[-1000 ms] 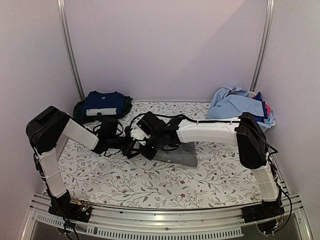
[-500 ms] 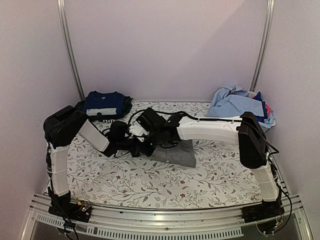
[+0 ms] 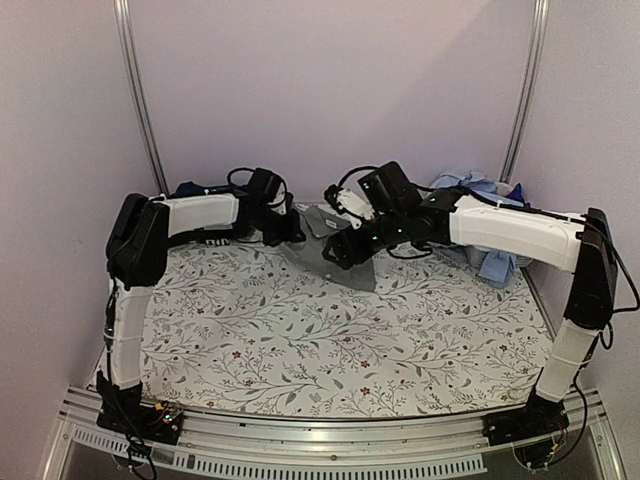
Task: Fold and stack the mixed laundry pile
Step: Place the rectangle-folded shirt at the corner of the board.
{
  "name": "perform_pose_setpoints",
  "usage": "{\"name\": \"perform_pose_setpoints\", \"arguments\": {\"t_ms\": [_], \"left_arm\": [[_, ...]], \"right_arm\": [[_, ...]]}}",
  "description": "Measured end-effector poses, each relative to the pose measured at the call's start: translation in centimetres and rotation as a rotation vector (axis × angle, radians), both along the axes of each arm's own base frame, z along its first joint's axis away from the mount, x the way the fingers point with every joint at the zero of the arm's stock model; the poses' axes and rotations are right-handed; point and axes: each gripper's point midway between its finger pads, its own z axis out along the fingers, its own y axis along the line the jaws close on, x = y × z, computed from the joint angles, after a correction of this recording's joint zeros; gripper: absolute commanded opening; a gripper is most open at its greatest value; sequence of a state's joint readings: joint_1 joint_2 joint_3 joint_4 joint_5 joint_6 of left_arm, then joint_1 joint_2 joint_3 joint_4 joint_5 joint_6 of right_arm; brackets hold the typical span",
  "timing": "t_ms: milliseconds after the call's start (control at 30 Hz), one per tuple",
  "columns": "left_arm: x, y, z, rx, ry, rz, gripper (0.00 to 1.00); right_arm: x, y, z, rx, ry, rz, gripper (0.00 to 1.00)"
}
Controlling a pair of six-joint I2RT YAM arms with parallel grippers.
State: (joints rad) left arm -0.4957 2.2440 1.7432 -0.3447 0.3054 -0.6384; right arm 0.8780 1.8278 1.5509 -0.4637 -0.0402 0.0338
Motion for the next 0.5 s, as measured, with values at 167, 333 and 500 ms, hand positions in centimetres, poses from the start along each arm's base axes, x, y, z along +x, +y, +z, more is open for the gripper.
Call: {"name": "perform_pose_setpoints", "arguments": {"t_ms": [167,333,500], "left_arm": [[4.3,4.4,0.0,0.169,-0.04,-0.015,0.0],[8.9,9.9,0.9,0.284,-0.084,0.03,0.0],[11.4,14.8,3.3,0.357,-0.145,0.068,0.0]], "right_arm": [[1.2,-4.4,1.5,0.056,0.015,-0.101,0.88],[0.5,-5.8,-0.3,0.039,0.065,-0.13,0.9],[0.4,-5.8,-0.6,0.04,0.077,-0.131,0.9]]}}
